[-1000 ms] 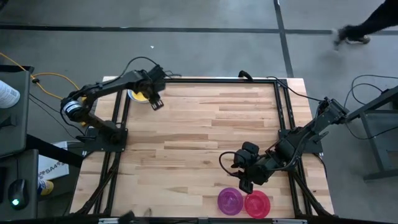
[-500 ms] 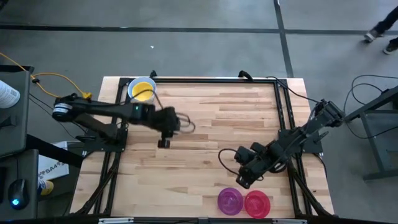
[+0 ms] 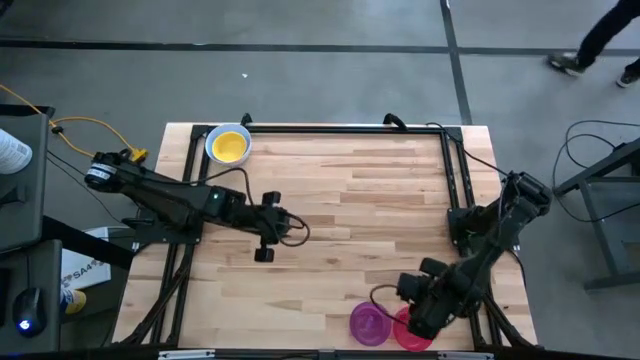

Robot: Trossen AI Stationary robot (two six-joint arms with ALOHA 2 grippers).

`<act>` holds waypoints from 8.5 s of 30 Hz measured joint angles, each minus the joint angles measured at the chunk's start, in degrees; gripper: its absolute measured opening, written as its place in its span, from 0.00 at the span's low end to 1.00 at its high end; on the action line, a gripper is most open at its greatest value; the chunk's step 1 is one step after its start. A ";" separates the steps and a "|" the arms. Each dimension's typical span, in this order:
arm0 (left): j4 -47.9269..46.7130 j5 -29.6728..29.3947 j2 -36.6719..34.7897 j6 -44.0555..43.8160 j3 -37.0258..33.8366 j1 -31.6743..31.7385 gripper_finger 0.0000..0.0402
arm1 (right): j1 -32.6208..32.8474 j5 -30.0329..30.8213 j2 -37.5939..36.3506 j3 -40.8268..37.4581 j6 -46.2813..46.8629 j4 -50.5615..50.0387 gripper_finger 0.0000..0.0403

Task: Nest bowls inside each other
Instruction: Stack the red bowl on the yellow bowl

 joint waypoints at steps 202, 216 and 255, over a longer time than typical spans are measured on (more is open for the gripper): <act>-6.07 2.80 27.76 34.48 36.75 -10.92 0.21 | -34.30 -14.56 -2.61 -2.48 -42.05 20.10 0.01; -7.79 0.46 29.99 33.77 36.63 -10.63 0.21 | -37.50 -8.69 -1.84 -2.48 -42.47 17.40 0.01; -8.36 2.48 34.03 37.75 36.63 -7.29 0.02 | -39.81 -14.80 1.87 -2.48 -48.39 24.21 0.01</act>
